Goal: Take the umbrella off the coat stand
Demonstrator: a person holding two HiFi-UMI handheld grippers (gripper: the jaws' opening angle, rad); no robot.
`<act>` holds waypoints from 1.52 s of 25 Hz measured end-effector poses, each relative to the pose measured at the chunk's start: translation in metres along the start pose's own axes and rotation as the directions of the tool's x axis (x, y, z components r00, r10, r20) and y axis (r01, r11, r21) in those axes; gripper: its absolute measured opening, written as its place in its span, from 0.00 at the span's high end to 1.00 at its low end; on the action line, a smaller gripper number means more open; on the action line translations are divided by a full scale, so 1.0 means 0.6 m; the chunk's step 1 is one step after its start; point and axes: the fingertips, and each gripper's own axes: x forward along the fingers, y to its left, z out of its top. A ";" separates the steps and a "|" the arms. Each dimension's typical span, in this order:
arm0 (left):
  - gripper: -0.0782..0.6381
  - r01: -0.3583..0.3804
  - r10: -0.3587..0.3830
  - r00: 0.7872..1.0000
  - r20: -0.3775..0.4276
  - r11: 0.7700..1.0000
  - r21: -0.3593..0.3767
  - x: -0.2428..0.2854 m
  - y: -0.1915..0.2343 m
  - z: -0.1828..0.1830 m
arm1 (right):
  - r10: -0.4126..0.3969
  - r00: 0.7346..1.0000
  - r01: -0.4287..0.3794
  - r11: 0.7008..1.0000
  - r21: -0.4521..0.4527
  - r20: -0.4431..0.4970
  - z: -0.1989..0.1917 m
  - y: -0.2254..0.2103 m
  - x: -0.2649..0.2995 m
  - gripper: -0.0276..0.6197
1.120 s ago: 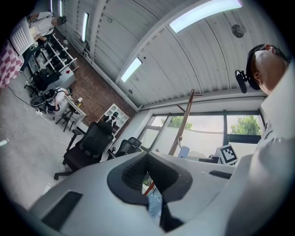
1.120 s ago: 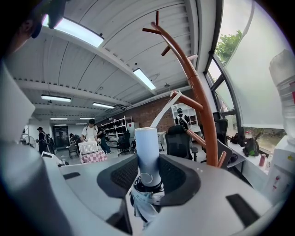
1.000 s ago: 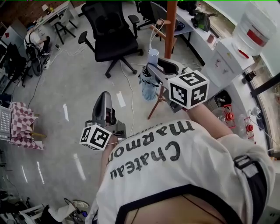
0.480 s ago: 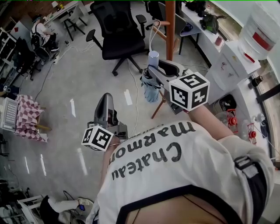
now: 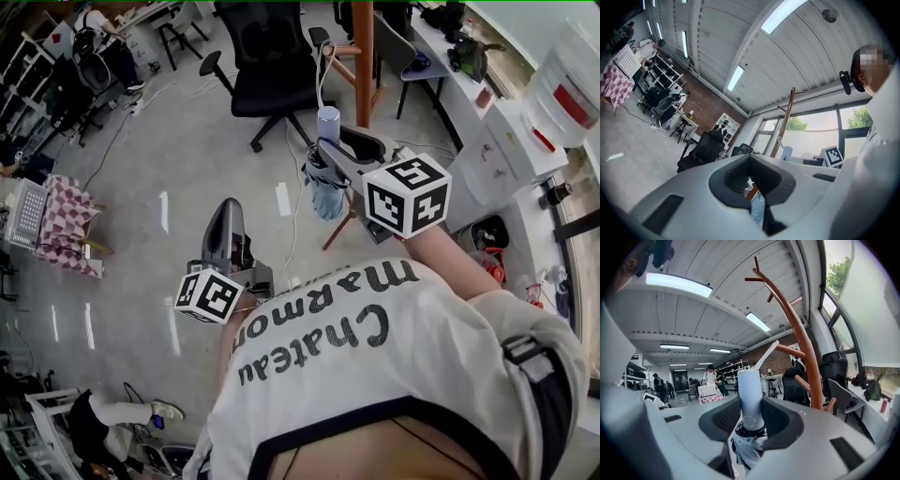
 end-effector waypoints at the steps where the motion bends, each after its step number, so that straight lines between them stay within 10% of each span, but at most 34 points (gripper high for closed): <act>1: 0.86 -0.014 0.014 1.000 0.006 1.000 0.002 -0.003 -0.002 0.001 | 0.014 1.000 -0.014 1.000 -0.003 -0.001 0.003 0.001 0.001 0.72; 38: 0.86 -0.102 0.102 0.995 0.002 0.994 0.027 -0.047 -0.079 -0.047 | 0.169 0.982 -0.173 0.983 0.054 0.079 0.018 0.011 -0.073 0.72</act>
